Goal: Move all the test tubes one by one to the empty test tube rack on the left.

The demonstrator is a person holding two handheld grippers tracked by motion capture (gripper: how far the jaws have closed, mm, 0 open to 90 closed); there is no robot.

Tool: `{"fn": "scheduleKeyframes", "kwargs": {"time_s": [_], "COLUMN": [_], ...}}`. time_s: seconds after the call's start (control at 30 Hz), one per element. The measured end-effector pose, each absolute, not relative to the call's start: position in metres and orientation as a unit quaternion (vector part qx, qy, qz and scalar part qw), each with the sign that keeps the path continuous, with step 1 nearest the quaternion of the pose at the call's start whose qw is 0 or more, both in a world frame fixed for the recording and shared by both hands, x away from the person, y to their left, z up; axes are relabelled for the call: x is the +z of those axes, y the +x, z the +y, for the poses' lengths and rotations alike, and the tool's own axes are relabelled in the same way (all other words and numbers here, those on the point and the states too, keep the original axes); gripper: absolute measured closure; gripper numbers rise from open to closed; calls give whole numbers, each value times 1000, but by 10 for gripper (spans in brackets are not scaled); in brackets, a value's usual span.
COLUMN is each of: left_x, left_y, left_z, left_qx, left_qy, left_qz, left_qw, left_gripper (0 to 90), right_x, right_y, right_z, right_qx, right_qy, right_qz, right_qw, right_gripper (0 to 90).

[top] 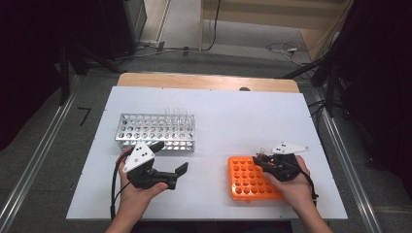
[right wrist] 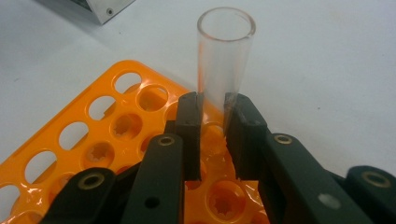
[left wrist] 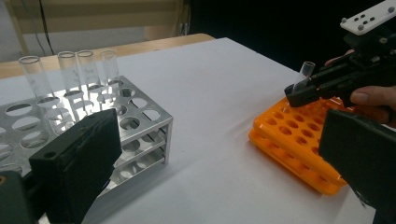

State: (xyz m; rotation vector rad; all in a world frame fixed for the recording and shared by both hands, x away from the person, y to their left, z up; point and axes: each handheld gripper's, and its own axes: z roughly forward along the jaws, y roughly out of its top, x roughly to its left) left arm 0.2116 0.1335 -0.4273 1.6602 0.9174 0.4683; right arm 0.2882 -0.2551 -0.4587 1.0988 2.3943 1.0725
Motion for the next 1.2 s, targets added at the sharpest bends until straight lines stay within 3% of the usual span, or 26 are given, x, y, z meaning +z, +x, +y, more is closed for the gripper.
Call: {"fn": "scheduleKeyframes", "kwargs": {"time_s": [0.33, 0.7, 1.2], "left_x": [-424, -419, -418], "left_y": [210, 206, 199], "left_z": [130, 115, 80], "left_qx": [195, 180, 155], "left_qy": [703, 712, 729], "left_qz": [383, 361, 322], "left_qw": [566, 574, 585], "left_gripper": [0, 0, 9], "right_x": [-444, -426, -428], "right_y": [278, 258, 236], "right_z": [-261, -240, -198], "right_qx": [412, 458, 459], "right_qy": [366, 304, 239], "right_qz": [816, 823, 850], "right_qw": [175, 142, 103], "right_gripper": [739, 739, 739]}}
